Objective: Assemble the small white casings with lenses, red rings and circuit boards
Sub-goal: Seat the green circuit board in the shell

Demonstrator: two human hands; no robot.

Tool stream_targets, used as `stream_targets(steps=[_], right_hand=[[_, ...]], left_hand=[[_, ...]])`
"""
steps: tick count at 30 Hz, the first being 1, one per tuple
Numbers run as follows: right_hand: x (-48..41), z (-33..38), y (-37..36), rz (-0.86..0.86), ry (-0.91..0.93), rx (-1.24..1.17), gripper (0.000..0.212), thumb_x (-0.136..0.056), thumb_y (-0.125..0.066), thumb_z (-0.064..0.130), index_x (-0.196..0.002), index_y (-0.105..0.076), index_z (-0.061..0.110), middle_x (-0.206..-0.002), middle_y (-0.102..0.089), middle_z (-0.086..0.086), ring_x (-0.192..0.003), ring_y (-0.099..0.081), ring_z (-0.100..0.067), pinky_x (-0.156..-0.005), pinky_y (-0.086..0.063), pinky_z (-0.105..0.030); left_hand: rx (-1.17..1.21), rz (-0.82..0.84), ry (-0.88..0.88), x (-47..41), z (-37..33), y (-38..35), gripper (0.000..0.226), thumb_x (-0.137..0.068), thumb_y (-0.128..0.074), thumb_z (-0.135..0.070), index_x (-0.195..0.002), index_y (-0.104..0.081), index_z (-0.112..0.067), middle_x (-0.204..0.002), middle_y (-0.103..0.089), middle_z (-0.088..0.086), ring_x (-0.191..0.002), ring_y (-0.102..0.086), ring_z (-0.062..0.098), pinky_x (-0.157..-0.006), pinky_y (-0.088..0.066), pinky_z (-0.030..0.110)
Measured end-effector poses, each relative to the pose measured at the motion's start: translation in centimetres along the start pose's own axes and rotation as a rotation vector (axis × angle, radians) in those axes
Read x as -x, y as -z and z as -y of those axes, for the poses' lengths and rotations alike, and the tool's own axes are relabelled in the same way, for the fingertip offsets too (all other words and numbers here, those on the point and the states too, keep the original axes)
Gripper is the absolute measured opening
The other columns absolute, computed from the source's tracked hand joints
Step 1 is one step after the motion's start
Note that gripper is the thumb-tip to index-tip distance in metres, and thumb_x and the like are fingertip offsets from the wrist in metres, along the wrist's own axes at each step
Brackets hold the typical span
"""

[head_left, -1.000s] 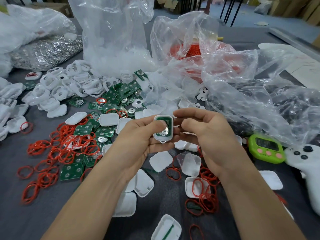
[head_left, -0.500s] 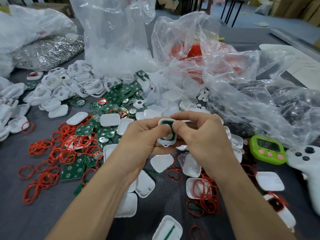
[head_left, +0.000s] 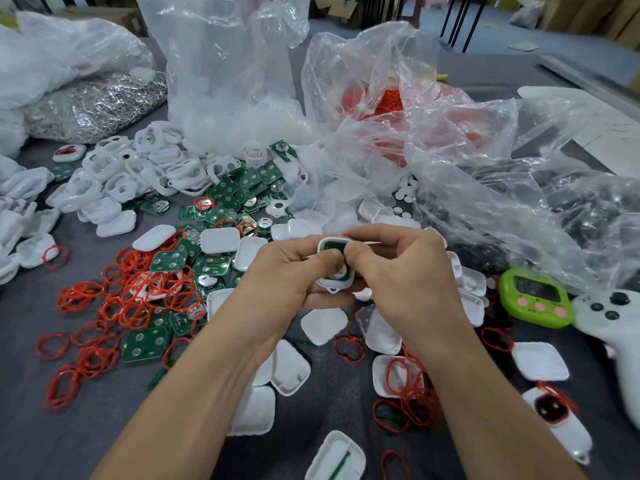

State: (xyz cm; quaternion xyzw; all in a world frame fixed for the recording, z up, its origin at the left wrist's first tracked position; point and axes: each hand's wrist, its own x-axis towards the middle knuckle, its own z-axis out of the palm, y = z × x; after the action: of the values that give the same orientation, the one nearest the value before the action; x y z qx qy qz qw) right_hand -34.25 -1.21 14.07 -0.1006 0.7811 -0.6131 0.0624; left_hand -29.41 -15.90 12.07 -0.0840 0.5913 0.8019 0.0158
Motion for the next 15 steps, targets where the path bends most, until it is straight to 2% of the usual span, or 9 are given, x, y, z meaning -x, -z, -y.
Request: stream_targets(steps=[5, 9, 12, 15], right_hand=[[-0.09, 0.03, 0.26, 0.057, -0.009, -0.054, 0.013, -0.089, -0.073, 0.015, -0.092, -0.081, 0.025, -0.08, -0.08, 0.003, -0.075, -0.078, -0.019, -0.076, -0.064, -0.045], [-0.05, 0.06, 0.15, 0.034, 0.0, -0.03, 0.015, -0.09, -0.073, 0.013, -0.092, -0.081, 0.025, -0.079, -0.079, 0.004, -0.075, -0.078, -0.017, -0.076, -0.065, -0.043], [0.02, 0.0, 0.04, 0.0, 0.033, 0.029, 0.014, -0.089, -0.073, 0.017, -0.092, -0.082, 0.027, -0.075, -0.078, 0.008, -0.072, -0.077, -0.011, -0.071, -0.064, -0.038], [0.09, -0.03, -0.01, -0.022, 0.063, 0.053, 0.013, -0.09, -0.073, 0.02, -0.092, -0.082, 0.028, -0.073, -0.077, 0.011, -0.07, -0.075, -0.007, -0.066, -0.062, -0.027]], left_hand=[[0.023, -0.011, 0.0, 0.16, -0.06, -0.06, 0.031, -0.1, -0.056, -0.004, -0.101, -0.083, -0.02, -0.093, -0.079, 0.011, -0.086, -0.078, 0.022, -0.07, -0.062, 0.029], [0.049, -0.006, 0.011, 0.23, -0.13, -0.24, 0.03, -0.098, -0.055, 0.002, -0.105, -0.081, -0.012, -0.099, -0.078, 0.018, -0.088, -0.077, 0.023, -0.071, -0.063, 0.031], [0.044, -0.018, 0.011, 0.22, -0.11, -0.44, 0.03, -0.099, -0.053, 0.003, -0.109, -0.079, -0.009, -0.113, -0.074, 0.026, -0.095, -0.075, 0.025, -0.076, -0.063, 0.034], [0.04, -0.031, 0.011, 0.15, -0.05, -0.61, 0.029, -0.101, -0.053, -0.002, -0.108, -0.08, -0.011, -0.115, -0.073, 0.026, -0.095, -0.075, 0.026, -0.079, -0.064, 0.038]])
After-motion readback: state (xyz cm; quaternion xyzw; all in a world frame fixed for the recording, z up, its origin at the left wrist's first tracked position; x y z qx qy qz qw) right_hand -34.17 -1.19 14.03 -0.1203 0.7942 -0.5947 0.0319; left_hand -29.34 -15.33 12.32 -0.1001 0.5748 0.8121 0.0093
